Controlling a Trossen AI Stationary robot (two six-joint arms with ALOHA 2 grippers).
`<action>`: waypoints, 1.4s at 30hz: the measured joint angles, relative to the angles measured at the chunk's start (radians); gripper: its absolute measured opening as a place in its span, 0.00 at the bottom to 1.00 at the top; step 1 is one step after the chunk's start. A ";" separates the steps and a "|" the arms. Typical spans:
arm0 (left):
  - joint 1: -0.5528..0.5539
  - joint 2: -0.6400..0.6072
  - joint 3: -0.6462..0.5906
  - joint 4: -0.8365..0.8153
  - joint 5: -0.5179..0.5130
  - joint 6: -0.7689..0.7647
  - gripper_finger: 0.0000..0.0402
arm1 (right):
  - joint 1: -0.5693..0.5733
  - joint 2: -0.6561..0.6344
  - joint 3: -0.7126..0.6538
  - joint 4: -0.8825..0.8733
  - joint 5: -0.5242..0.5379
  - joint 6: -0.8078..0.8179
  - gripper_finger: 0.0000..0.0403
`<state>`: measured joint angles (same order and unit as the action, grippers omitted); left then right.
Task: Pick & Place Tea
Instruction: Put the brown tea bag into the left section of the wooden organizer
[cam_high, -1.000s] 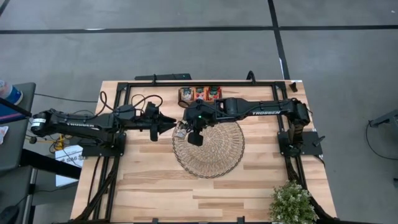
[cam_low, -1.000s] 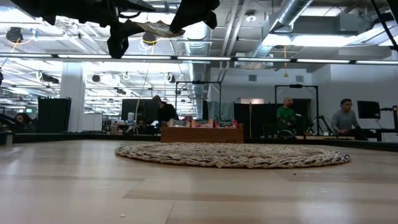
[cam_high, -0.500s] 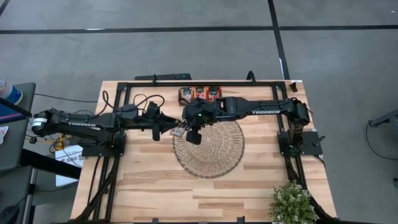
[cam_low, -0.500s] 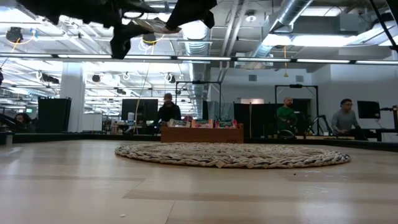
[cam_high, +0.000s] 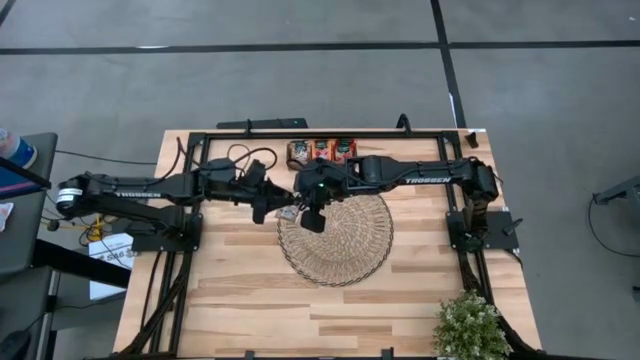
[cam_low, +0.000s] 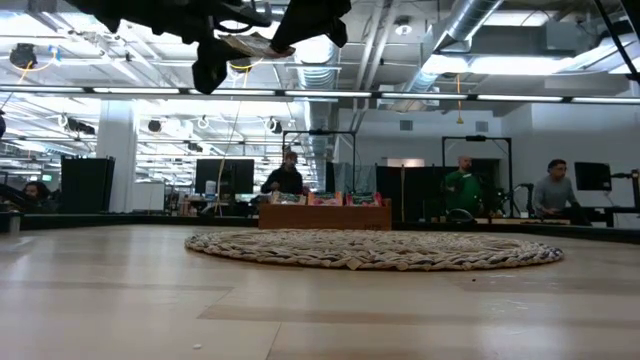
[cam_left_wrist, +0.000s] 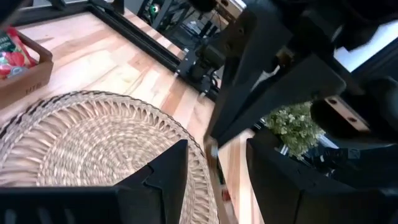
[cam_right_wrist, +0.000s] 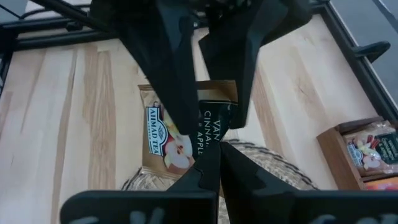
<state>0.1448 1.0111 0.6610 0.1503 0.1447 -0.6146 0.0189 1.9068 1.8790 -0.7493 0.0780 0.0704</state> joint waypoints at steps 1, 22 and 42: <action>0.000 0.009 0.006 0.001 0.000 0.003 0.38 | 0.000 0.000 0.000 -0.006 0.000 0.000 0.00; 0.013 0.023 0.047 -0.084 0.016 0.025 0.18 | 0.000 0.000 0.000 -0.036 0.004 -0.018 0.00; 0.013 0.023 0.047 -0.088 -0.021 0.046 0.00 | 0.000 -0.001 0.000 -0.036 -0.021 -0.074 0.03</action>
<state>0.1577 1.0340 0.7082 0.0623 0.1239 -0.5683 0.0185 1.9060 1.8790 -0.7851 0.0569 -0.0037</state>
